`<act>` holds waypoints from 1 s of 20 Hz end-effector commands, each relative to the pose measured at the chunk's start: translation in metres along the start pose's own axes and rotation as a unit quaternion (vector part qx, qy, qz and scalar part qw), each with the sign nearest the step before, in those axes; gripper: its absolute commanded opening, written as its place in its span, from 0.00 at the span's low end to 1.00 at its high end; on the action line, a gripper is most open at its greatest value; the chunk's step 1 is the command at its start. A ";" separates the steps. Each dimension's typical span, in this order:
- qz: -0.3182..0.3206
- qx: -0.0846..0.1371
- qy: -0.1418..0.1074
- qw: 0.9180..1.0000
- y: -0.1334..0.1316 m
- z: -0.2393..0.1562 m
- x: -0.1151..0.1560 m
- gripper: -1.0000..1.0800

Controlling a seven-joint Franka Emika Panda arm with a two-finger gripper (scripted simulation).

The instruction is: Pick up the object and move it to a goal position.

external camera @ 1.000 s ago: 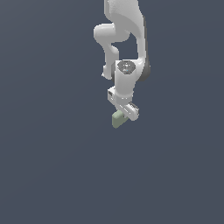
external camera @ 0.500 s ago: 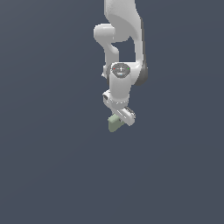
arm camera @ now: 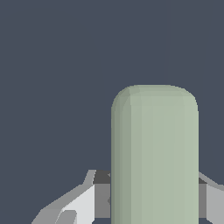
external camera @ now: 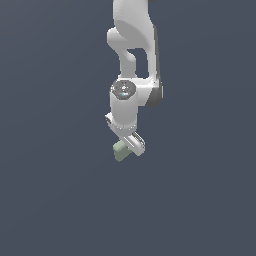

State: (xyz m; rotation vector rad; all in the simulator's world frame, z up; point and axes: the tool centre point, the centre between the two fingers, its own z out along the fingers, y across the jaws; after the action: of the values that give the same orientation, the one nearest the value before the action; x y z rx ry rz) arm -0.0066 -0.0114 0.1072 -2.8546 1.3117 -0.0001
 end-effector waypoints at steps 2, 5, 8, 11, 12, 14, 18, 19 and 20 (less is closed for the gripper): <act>0.000 0.000 0.000 1.000 -0.006 -0.003 0.026 0.00; 0.000 0.000 0.000 1.000 -0.011 -0.005 0.046 0.00; 0.000 0.000 0.000 1.000 -0.016 -0.007 0.065 0.00; 0.000 0.000 0.000 1.000 -0.021 -0.009 0.083 0.00; 0.000 0.000 0.000 1.000 -0.022 -0.010 0.089 0.00; 0.000 0.000 0.000 1.000 -0.025 -0.011 0.100 0.00; 0.000 0.000 0.000 1.000 -0.031 -0.013 0.121 0.00; 0.000 0.000 0.000 1.000 -0.032 -0.013 0.126 0.00; 0.000 0.000 0.000 1.000 -0.033 -0.014 0.131 0.00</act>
State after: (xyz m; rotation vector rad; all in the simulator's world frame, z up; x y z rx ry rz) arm 0.0971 -0.0844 0.1198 -2.8548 1.3113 0.0006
